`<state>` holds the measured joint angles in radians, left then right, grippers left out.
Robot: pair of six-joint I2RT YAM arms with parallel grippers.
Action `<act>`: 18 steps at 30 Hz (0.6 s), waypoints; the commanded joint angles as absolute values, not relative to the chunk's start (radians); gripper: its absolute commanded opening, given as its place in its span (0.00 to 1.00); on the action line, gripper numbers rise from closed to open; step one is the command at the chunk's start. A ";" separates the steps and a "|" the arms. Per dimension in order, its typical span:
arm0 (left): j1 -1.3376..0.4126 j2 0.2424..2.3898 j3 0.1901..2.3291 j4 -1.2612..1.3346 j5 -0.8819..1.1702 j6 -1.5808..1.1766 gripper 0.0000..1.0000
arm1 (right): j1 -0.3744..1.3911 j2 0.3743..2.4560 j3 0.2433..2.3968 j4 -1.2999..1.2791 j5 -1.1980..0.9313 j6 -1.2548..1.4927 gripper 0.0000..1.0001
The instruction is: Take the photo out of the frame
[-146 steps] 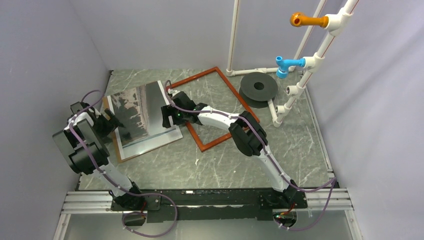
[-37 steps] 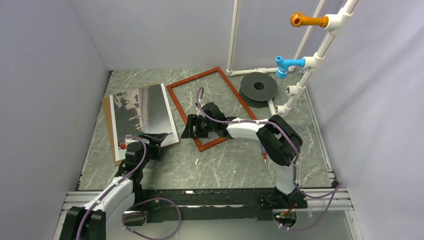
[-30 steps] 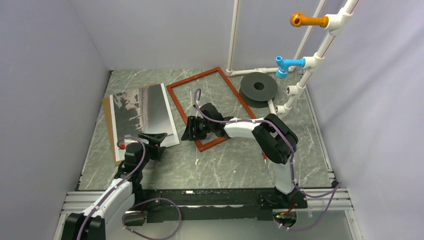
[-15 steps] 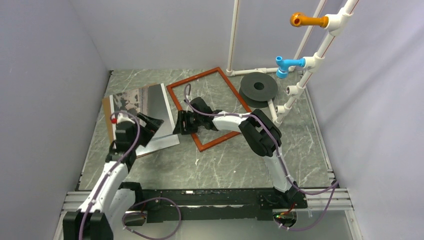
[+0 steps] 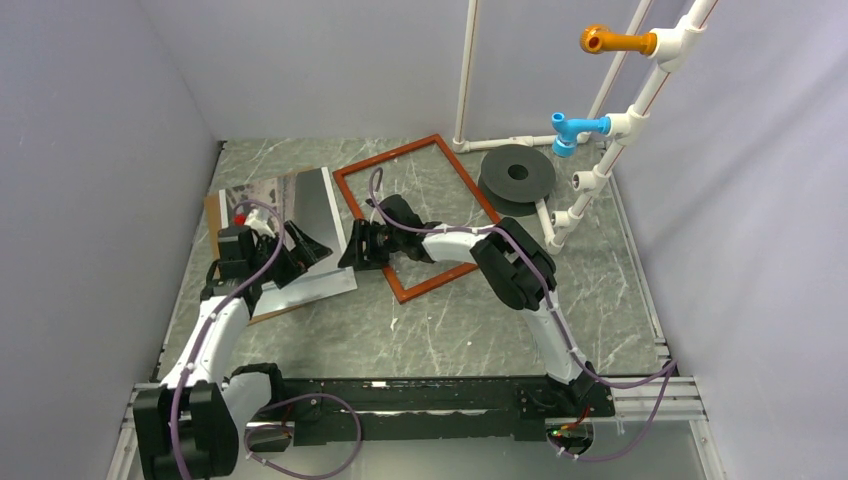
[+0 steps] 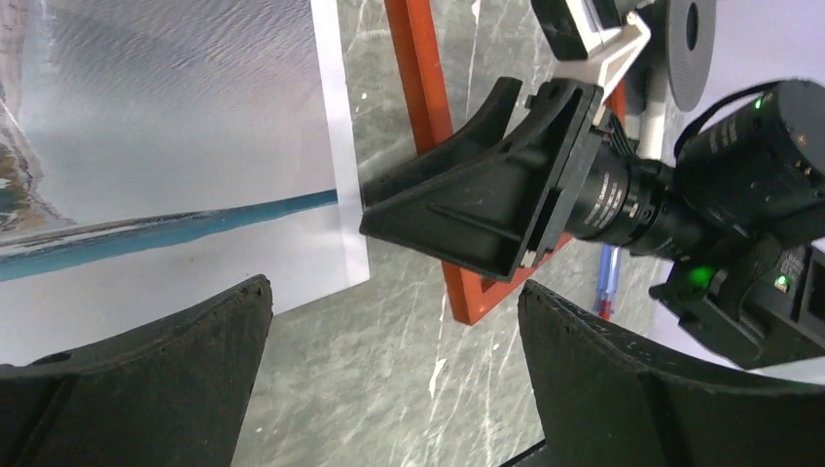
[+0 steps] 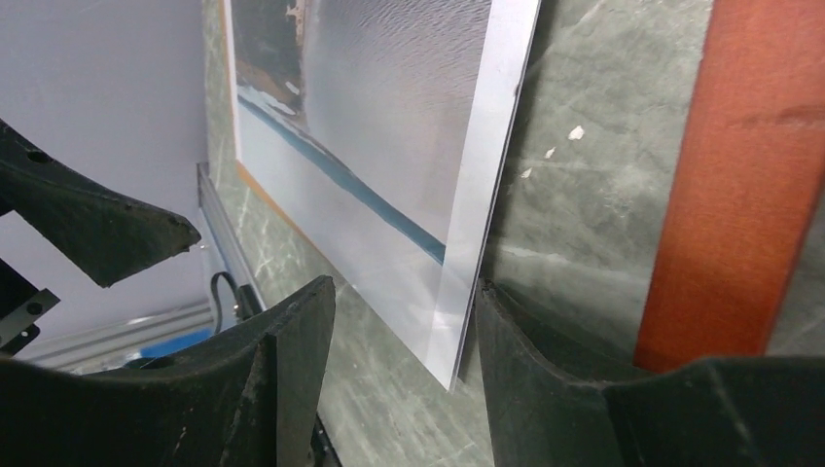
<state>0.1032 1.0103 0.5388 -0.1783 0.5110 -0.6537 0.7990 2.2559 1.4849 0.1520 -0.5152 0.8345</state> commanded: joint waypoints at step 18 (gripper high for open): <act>-0.139 0.947 0.754 -0.583 0.077 -0.404 0.73 | 0.781 2.225 1.422 0.501 -0.697 1.108 0.50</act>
<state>-0.1276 0.9382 0.6937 -0.5148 0.1741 -0.4450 0.7807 2.2604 1.4273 0.3866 -0.6605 1.0477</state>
